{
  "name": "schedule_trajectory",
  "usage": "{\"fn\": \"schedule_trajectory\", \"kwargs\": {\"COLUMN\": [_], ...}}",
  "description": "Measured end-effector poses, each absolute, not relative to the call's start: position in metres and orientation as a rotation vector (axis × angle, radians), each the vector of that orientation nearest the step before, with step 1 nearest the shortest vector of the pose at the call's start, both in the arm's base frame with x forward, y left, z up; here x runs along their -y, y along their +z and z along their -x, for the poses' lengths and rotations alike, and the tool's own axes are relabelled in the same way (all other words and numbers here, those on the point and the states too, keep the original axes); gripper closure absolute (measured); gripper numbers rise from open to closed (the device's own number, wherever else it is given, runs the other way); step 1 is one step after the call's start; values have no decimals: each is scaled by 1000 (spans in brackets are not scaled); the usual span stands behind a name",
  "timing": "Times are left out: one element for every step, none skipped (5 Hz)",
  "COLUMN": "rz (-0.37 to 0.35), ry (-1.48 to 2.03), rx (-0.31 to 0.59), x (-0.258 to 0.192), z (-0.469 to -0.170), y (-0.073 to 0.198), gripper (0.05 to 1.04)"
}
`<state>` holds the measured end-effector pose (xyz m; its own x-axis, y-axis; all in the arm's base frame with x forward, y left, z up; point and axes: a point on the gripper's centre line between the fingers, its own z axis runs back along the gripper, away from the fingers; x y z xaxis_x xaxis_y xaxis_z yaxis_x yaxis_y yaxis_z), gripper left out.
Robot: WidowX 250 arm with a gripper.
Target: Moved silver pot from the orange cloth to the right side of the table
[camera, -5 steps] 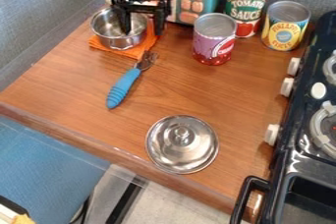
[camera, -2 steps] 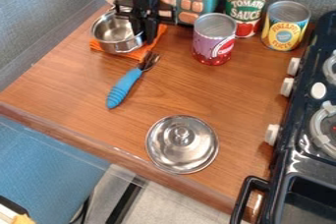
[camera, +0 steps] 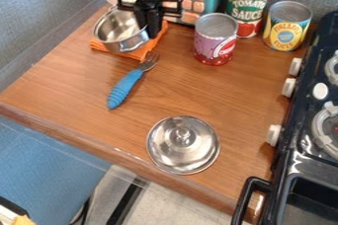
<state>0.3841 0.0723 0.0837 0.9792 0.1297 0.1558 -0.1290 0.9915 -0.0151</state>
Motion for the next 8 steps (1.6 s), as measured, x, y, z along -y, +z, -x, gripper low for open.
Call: {"fn": "schedule_trajectory", "kwargs": {"rz": [10, 24, 47, 51, 52, 40, 31, 39], "ry": [18, -69, -182, -211, -230, -218, -230, -249], "rx": [190, 196, 187, 187, 138, 118, 112, 104], "x": [-20, 19, 66, 85, 103, 106, 109, 111], "z": [-362, -339, -324, -325, -334, -347, -356, -355], "y": [94, 93, 87, 83, 61, 46, 38, 38], "gripper": [1006, 1006, 1006, 1006, 1006, 1006, 977, 799]}}
